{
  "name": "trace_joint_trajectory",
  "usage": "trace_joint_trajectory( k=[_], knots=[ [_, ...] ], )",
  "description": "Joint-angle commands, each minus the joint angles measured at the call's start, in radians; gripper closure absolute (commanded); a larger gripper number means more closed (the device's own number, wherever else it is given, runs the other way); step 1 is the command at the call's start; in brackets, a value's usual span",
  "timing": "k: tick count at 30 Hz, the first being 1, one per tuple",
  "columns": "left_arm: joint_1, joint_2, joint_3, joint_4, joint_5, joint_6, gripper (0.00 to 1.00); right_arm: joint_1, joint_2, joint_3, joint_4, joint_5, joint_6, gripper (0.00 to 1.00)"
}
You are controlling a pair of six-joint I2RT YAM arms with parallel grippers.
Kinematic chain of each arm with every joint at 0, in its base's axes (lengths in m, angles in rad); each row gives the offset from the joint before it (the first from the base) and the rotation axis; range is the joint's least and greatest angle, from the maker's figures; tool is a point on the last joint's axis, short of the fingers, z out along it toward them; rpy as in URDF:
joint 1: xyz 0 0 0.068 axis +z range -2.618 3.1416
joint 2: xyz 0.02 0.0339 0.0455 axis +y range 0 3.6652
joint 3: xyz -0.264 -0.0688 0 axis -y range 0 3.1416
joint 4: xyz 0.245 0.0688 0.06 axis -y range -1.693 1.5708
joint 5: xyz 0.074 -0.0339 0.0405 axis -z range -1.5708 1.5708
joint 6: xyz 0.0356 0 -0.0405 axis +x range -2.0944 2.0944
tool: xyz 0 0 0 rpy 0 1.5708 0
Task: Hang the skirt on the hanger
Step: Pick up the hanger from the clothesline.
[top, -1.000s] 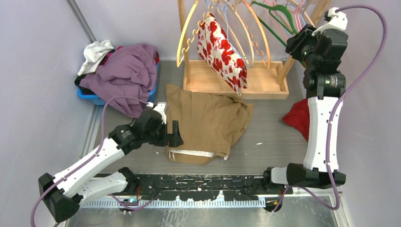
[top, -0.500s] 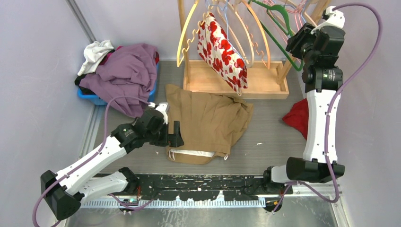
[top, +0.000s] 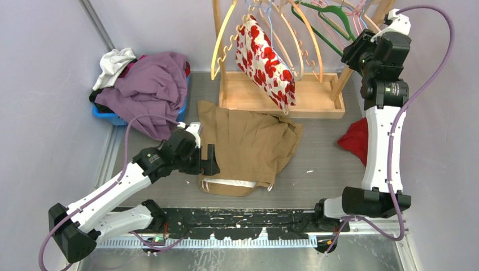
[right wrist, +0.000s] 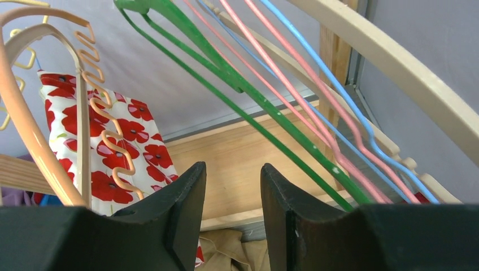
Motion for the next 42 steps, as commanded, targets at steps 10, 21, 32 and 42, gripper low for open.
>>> trace_joint_trajectory(
  k=[10,21,32,42],
  knots=[
    [0.003,-0.004,0.012,0.057,0.021,0.023,0.01,-0.045,-0.083,-0.015,0.073,0.067,-0.019,0.52],
    [0.002,0.004,0.040,0.030,0.016,0.035,0.01,-0.105,0.001,0.049,0.035,0.010,-0.038,0.51],
    [0.002,0.005,0.041,0.028,0.017,0.036,0.01,-0.122,0.026,0.033,0.049,-0.097,-0.008,0.50],
    [0.001,-0.015,0.014,0.036,0.020,0.028,0.01,-0.123,0.072,0.049,0.041,-0.223,0.033,0.68]
  ],
)
